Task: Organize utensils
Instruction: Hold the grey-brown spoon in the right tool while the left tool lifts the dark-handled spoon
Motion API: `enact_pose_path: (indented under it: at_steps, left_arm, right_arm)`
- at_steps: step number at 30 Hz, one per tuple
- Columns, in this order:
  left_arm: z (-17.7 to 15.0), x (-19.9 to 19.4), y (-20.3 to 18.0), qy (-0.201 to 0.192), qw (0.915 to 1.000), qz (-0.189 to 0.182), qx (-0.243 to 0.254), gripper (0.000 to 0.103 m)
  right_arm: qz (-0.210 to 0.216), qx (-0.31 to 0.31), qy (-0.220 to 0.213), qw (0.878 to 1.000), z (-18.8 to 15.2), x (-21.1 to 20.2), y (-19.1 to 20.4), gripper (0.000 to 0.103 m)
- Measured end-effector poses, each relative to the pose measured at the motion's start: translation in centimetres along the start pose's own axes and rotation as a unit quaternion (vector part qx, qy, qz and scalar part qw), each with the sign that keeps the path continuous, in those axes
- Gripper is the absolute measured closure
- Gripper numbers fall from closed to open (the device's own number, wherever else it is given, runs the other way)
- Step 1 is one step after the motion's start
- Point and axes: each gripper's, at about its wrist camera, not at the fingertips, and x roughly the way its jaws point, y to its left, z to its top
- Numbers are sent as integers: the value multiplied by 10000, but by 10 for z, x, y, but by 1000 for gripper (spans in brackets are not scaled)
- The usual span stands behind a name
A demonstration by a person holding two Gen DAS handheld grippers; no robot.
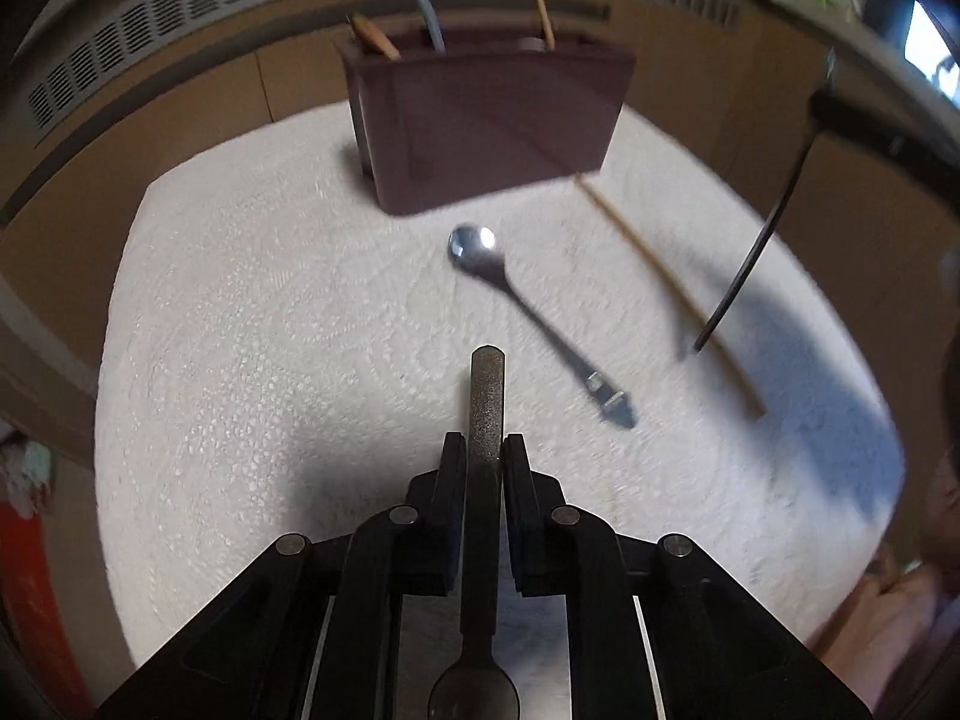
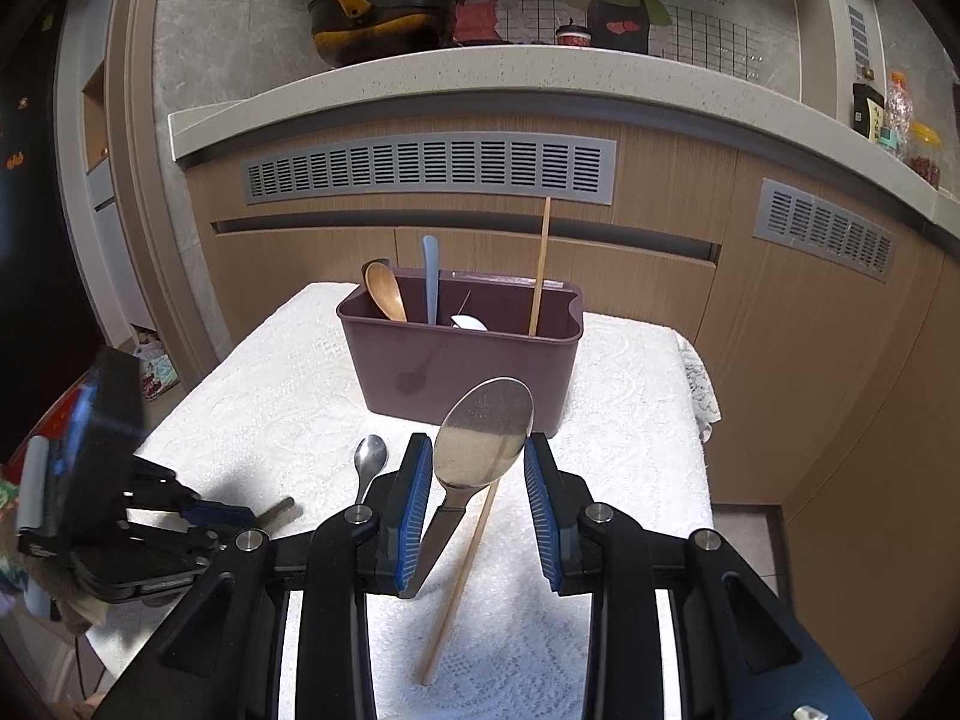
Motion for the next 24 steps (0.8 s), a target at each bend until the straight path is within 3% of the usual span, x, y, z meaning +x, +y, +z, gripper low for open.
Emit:
enact_pose_path:
  at_steps: [6, 12, 20, 24]
  left_arm:
    - [4, -47, -4, -978, 9943, -209, -363, 90]
    - [21, -65, -8, -1375, 9889, -390, -418, 90]
    - [28, -61, -9, -1376, 9886, -451, -418, 90]
    - [25, -41, -5, -881, 9946, -461, -306, 87]
  right_arm:
    - [-68, -24, -38, 10000, 3, -3, 0, 75]
    - [-70, -82, -64, 9999, 5, -6, 4, 75]
    - [-92, -103, -31, 9999, 6, -5, 4, 75]
    - [-111, -114, 1, 9999, 5, -4, 3, 75]
